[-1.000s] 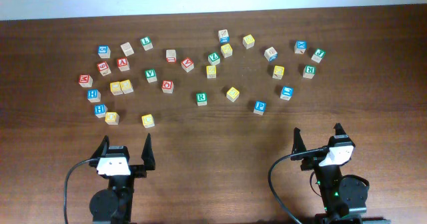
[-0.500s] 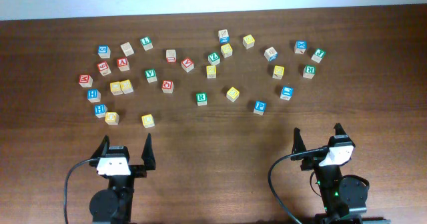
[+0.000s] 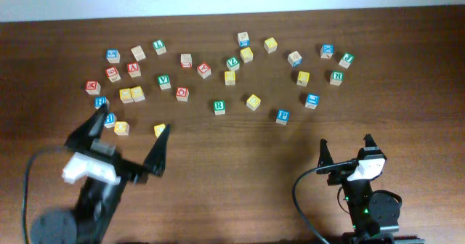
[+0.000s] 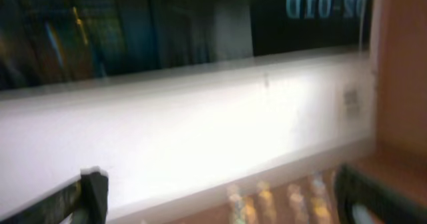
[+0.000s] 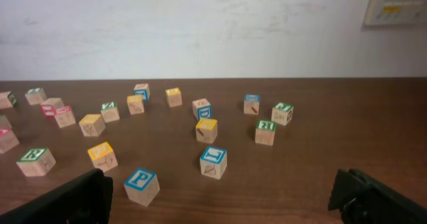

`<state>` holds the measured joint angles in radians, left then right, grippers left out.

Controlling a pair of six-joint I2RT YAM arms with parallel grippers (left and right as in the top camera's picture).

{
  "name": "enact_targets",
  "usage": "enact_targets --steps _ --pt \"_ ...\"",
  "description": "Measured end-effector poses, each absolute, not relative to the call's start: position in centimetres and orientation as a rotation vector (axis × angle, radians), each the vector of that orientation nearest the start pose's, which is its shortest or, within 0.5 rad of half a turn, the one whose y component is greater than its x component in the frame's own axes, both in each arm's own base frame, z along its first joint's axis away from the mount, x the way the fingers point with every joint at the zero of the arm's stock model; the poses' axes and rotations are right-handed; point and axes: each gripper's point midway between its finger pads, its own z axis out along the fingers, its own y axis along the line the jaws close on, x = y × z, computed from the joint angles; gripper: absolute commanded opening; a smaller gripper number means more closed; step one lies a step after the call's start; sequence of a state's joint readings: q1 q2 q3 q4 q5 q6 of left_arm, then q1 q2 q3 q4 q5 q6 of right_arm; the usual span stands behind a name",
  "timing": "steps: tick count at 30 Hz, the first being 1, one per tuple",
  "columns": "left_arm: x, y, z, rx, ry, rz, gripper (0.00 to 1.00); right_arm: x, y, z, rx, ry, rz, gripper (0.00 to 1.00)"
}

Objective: Spell out CVPR
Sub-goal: 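Move the left gripper over the yellow C block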

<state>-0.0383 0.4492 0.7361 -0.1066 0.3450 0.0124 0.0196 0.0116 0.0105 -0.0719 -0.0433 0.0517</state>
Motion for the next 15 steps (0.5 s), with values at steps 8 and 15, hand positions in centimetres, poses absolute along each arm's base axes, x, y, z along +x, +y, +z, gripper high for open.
enact_targets --steps 8,15 --pt "33.1 -6.1 33.3 0.268 2.132 -0.294 0.99 24.6 1.2 15.9 -0.006 1.643 0.089 0.98" --pt "35.0 -2.9 23.0 -0.202 2.569 -0.213 0.99 24.6 1.2 15.9 -0.005 1.643 0.09 0.98"
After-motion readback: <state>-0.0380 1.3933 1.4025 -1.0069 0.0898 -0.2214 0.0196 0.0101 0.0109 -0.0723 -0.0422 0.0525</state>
